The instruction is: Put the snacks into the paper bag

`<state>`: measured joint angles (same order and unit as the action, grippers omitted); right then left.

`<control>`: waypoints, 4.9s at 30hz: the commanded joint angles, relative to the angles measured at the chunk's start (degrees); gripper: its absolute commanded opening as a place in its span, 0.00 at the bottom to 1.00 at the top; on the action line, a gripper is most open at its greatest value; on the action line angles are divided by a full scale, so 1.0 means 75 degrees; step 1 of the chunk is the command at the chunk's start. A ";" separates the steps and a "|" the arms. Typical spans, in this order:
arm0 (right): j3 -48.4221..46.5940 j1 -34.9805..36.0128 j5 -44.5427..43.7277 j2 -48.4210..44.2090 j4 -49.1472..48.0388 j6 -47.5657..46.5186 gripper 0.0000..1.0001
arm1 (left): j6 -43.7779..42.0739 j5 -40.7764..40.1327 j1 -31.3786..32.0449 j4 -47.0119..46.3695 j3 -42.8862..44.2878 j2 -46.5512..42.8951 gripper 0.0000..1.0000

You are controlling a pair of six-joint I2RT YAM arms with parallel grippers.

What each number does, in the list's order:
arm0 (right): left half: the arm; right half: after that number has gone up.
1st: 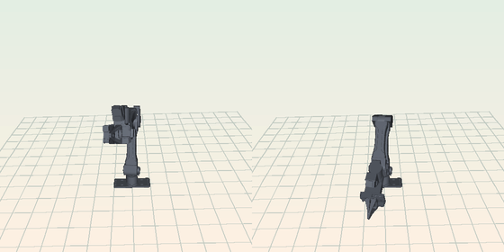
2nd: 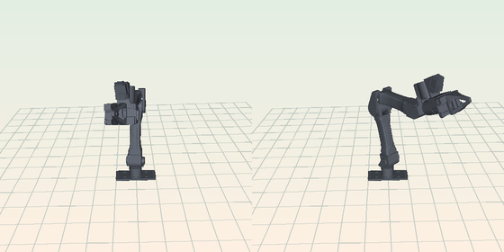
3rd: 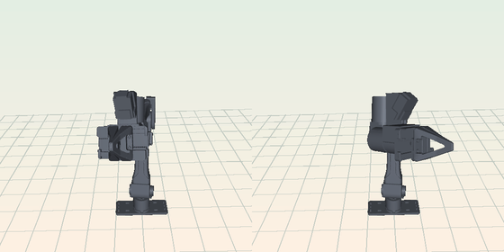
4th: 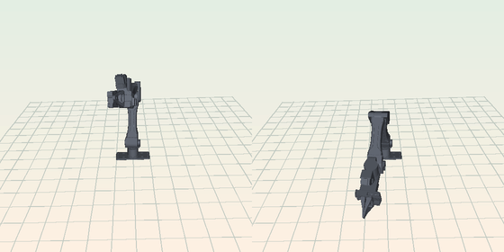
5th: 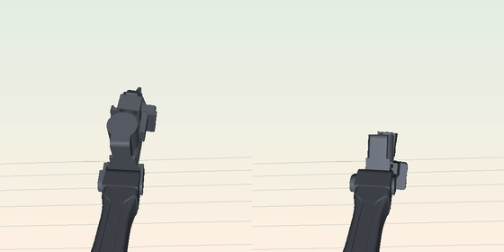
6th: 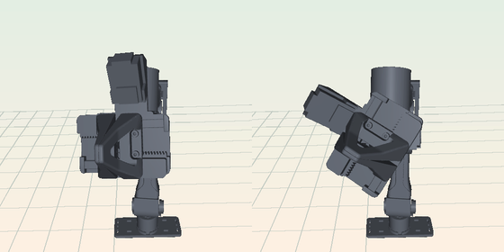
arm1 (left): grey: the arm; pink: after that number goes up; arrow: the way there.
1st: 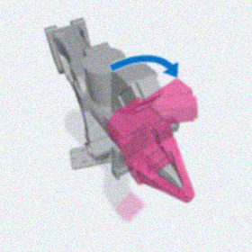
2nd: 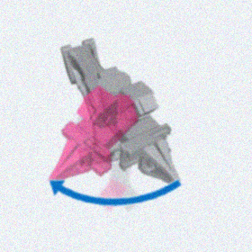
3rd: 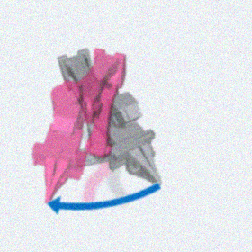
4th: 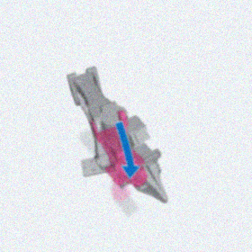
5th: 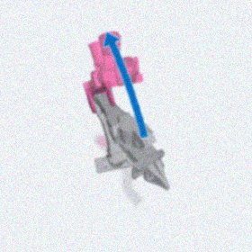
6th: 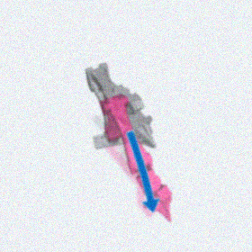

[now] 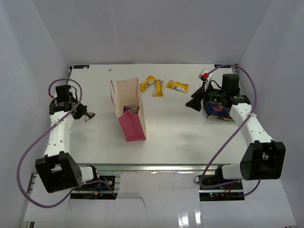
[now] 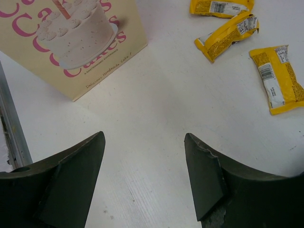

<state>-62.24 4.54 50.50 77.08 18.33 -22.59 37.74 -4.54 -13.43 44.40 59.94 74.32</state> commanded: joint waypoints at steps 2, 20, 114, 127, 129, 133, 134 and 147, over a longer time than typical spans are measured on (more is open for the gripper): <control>-0.0526 -0.0112 0.0204 0.0187 -0.0135 -0.0012 0.74 | -0.0297 0.1412 0.0466 -0.1126 0.1088 -0.1272 0.17; -0.0702 -0.0206 -0.0100 0.0375 -0.0030 -0.0023 0.74 | -0.1081 0.3232 0.3219 -0.1878 0.4395 -0.0442 0.17; -0.6209 0.6579 -0.6535 0.2192 -0.3287 0.3094 0.08 | 0.0301 -0.1364 0.4568 -0.0307 -0.1207 -0.5738 0.92; -0.4804 0.6708 -0.7038 0.2484 -0.3651 0.3504 0.14 | 0.0207 -0.1364 0.4568 -0.0378 -0.1160 -0.5703 0.92; -0.4512 0.6708 -0.7143 0.2473 -0.3686 0.3434 0.16 | 0.0219 -0.1399 0.4568 -0.0307 -0.1172 -0.5773 0.92; -0.4077 0.6708 -0.7190 0.2321 -0.3838 0.3200 0.34 | 0.0254 -0.1469 0.4568 -0.0237 -0.1219 -0.5890 0.92; -0.4053 0.6708 -0.7225 0.2297 -0.3861 0.3107 0.39 | 0.0254 -0.1470 0.4568 -0.0237 -0.1231 -0.5890 0.92; -0.5202 0.6276 -0.7038 0.2121 -0.3592 0.2005 0.53 | 0.0218 -0.1493 0.4568 -0.0213 -0.1137 -0.5808 0.92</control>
<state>-97.47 54.00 -2.02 95.94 -6.15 -3.84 39.83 -14.63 20.75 42.48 50.98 30.85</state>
